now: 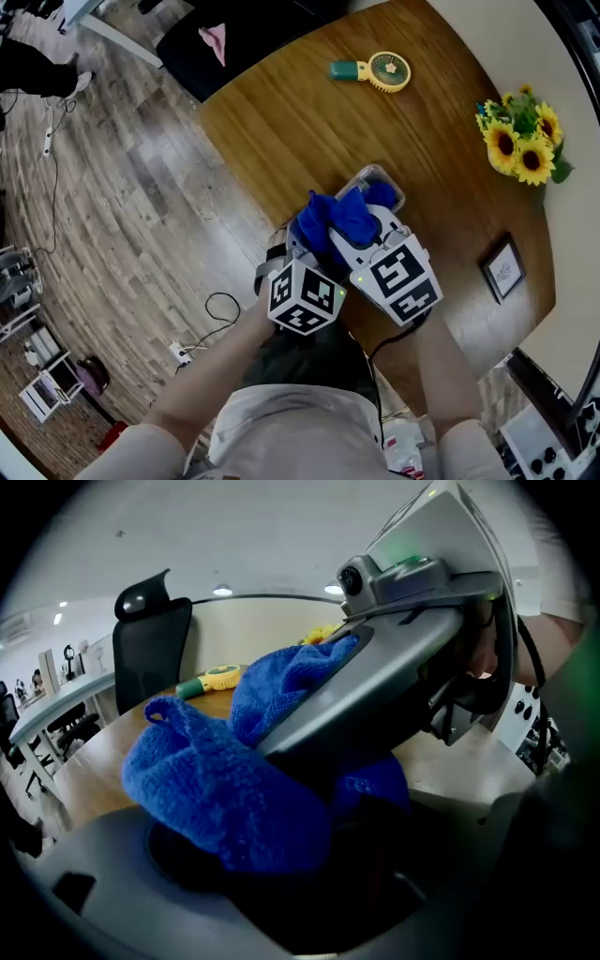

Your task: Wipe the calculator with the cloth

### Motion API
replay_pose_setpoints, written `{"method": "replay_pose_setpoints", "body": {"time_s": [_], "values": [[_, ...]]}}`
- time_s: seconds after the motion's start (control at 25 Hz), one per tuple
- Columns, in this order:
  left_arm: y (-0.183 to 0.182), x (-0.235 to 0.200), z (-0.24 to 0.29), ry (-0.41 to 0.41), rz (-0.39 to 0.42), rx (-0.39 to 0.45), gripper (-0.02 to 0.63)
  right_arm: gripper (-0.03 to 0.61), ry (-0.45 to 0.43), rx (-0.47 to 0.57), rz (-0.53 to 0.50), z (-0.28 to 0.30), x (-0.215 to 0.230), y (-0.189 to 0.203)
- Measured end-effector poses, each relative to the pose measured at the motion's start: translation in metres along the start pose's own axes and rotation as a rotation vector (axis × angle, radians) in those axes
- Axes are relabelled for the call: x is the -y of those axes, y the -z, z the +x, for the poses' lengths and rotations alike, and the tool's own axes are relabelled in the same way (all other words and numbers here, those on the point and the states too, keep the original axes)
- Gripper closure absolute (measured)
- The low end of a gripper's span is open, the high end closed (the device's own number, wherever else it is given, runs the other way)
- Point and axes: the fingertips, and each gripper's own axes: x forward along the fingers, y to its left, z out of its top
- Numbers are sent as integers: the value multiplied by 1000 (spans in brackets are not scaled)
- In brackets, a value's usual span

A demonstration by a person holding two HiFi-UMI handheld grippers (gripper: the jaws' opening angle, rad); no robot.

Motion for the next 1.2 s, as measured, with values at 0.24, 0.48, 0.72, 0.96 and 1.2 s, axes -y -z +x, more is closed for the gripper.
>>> {"method": "replay_pose_setpoints", "body": {"time_s": [0.24, 0.48, 0.72, 0.96, 1.2], "values": [[0, 0, 1, 4, 3, 0, 164, 483, 8, -71, -139, 1, 13, 4], [1, 0, 0, -1, 3, 0, 164, 485, 94, -69, -131, -10, 46, 2], [1, 0, 2, 4, 6, 0, 164, 488, 301, -106, -104, -41, 104, 13], [1, 1, 1, 11, 7, 0, 164, 489, 396, -16, -19, -67, 102, -3], [1, 0, -1, 16, 14, 1, 164, 489, 27, 158, 210, -57, 22, -28]]}}
